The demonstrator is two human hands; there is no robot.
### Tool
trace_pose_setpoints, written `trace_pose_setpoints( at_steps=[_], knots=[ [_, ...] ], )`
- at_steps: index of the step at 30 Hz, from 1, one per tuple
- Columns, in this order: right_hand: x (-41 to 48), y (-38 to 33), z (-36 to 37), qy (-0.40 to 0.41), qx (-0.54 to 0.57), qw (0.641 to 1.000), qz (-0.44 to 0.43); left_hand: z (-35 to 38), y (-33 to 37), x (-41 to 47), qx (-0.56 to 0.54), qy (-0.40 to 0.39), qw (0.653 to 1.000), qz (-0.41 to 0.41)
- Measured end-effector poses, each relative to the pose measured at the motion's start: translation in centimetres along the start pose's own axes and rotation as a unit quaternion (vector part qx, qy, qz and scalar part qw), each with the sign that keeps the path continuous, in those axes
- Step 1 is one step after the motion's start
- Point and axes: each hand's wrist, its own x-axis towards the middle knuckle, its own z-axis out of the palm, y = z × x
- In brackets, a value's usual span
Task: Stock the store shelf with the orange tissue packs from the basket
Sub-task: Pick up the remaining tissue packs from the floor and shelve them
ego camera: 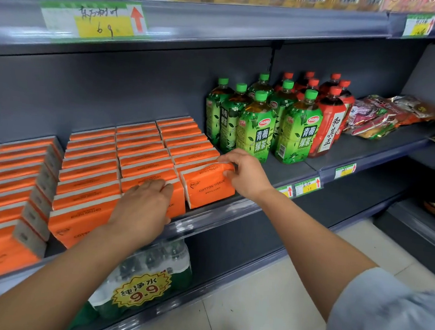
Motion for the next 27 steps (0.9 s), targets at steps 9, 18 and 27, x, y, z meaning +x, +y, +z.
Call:
trace_pose_setpoints(
  at_steps=[9, 18, 27],
  knots=[
    [-0.3, 0.6, 1.7, -0.013, -0.048, 0.999, -0.008, 0.0, 0.0, 0.1, 0.003, 0.001, 1.000, 0.000],
    [-0.9, 0.9, 1.8, -0.004, -0.080, 0.997, -0.020, 0.2, 0.2, 0.2, 0.005, 0.002, 1.000, 0.000],
    [-2.3, -0.1, 1.7, -0.038, -0.133, 0.990, 0.013, 0.0, 0.4, -0.1, 0.010, 0.003, 1.000, -0.004]
  ],
)
